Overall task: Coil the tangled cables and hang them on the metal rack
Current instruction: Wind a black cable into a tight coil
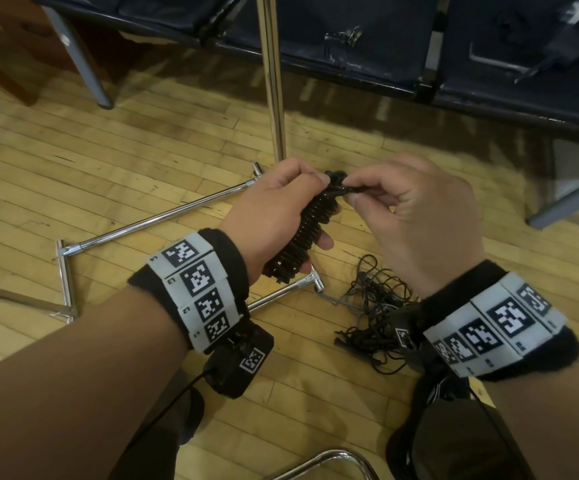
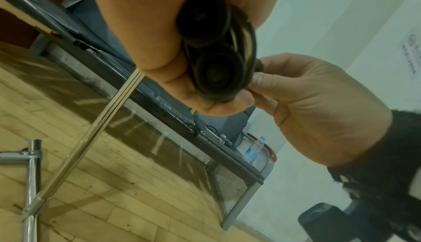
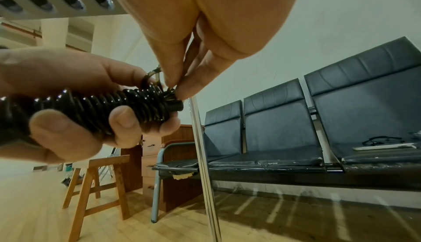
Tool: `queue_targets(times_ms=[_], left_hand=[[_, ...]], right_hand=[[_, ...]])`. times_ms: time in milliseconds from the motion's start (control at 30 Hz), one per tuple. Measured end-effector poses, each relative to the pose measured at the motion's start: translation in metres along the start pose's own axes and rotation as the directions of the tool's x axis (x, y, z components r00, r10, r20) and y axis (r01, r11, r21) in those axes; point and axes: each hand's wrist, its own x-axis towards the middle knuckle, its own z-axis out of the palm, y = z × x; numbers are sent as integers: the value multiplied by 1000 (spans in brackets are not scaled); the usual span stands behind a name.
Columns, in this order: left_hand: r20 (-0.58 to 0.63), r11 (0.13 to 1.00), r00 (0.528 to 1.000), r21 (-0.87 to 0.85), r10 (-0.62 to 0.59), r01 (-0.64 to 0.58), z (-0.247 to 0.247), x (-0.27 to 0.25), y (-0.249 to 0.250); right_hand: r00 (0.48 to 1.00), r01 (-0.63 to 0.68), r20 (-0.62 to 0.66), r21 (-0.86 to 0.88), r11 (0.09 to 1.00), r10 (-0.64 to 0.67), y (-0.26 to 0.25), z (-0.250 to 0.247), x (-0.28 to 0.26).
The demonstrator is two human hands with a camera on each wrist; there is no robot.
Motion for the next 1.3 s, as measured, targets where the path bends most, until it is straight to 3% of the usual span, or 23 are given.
queue_targets(times_ms=[200,633,900,1167,1300], left_hand=[[12,984,1000,176,-17,14,-1,-2,0],[67,989,989,82,-132,126,-1,-2,4],[6,983,987,94,-161,159,11,-1,0],[-4,984,990,101,-144,144,15,0,-6],[-3,988,988,4,-156,156,11,2,-10]], right_hand=[[993,42,113,-62,997,-35,1,2,-3],[994,-19,104,-79,997,27,-5,6,1],[986,-26,156,-172,985,53,-5,10,1],[981,-3,192,-101,995,23,5,11,3],[978,-45,206,-4,999,45,9,8,3]])
